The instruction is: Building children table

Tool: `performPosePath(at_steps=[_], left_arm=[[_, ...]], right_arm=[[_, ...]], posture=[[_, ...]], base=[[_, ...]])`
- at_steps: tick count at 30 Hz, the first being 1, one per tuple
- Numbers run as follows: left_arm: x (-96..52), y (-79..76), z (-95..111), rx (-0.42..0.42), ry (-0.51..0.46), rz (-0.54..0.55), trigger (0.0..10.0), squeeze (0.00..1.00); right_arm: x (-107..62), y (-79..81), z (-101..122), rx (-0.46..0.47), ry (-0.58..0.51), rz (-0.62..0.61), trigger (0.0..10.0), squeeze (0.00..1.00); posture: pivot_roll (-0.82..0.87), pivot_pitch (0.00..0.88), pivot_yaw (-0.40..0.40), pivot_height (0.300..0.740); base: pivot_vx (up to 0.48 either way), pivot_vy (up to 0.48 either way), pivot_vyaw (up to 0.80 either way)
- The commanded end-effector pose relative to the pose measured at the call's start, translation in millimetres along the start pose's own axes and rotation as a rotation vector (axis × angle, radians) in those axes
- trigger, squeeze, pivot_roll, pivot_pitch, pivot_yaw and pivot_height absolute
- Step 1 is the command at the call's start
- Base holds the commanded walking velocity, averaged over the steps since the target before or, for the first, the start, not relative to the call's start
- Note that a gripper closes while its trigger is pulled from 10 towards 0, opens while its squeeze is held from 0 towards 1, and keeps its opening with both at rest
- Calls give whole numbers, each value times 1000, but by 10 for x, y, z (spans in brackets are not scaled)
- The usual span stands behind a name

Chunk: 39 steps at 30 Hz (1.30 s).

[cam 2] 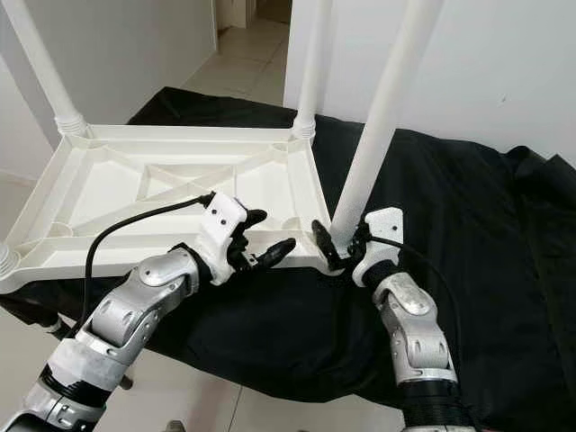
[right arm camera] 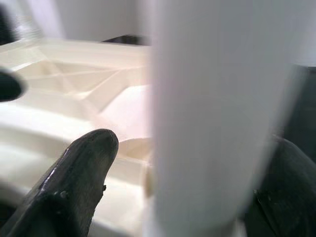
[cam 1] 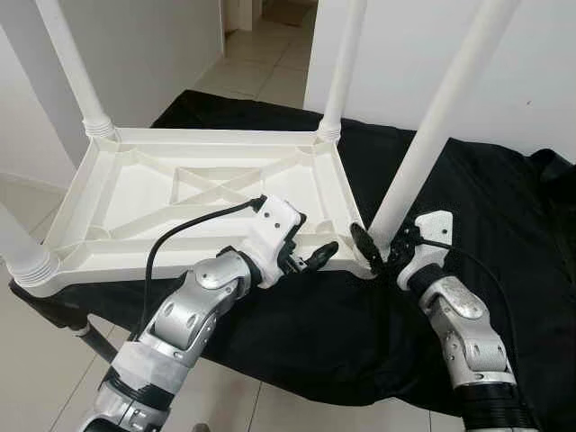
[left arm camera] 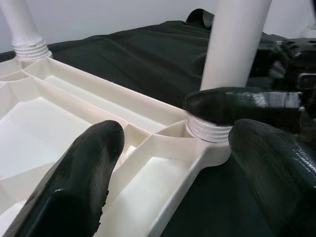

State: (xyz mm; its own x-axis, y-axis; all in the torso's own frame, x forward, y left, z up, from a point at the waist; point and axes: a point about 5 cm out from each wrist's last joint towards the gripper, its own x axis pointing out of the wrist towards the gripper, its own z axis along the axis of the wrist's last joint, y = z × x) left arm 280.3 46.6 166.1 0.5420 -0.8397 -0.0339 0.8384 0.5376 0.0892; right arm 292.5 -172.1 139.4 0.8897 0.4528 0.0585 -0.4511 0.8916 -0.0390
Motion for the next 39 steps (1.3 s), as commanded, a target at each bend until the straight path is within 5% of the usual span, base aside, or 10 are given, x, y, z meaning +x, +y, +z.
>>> performPosePath(at_steps=[1, 6, 7, 8, 10, 11, 12, 24, 25, 39], left_arm=[[-3, -68, 18, 19, -13, -50, 10000, 0], [-39, -194, 22, -2, -38, -164, 10000, 0], [-49, -214, 8, -32, -31, -192, 10000, 0], [-60, -243, 0, -40, -25, -220, 10000, 0], [-66, -262, -5, -42, -23, -237, 10000, 0], [-77, -285, -7, -42, -19, -256, 10000, 0], [-88, -302, -10, -43, -14, -272, 10000, 0], [-123, -346, -60, -27, 18, -301, 10000, 0], [-121, -340, -60, -21, 20, -295, 10000, 0], [-101, -217, -122, -67, 79, -186, 10000, 0]], right_arm=[[18, 11, -9, 9, -6, 47, 10000, 0], [129, -28, -63, 27, 6, 115, 9686, 0], [148, -32, -76, 23, 11, 124, 5882, 0], [165, -49, -105, 21, 20, 130, 4627, 0], [174, -62, -125, 19, 27, 134, 4627, 0], [179, -87, -141, 23, 32, 130, 1412, 0], [181, -119, -157, 24, 39, 123, 0, 0], [170, -191, -238, 30, 54, 120, 0, 0], [171, -189, -238, 32, 50, 109, 10000, 0], [138, -111, -188, 89, 17, -128, 10000, 0]], posture=[[-1, 0, -87, 740], [13, 0, -86, 740], [13, 0, -86, 740], [20, 0, -88, 740], [28, 0, -94, 740], [36, 0, -102, 740], [36, 0, -102, 740], [40, 0, -106, 740], [40, 0, -106, 740], [15, 0, -90, 740]], base=[[0, 0, 0], [0, 0, 0], [0, 0, 0], [0, 0, 0], [0, 0, 0], [0, 0, 0], [0, 0, 0], [0, 0, 0], [0, 0, 0], [0, 0, 0]])
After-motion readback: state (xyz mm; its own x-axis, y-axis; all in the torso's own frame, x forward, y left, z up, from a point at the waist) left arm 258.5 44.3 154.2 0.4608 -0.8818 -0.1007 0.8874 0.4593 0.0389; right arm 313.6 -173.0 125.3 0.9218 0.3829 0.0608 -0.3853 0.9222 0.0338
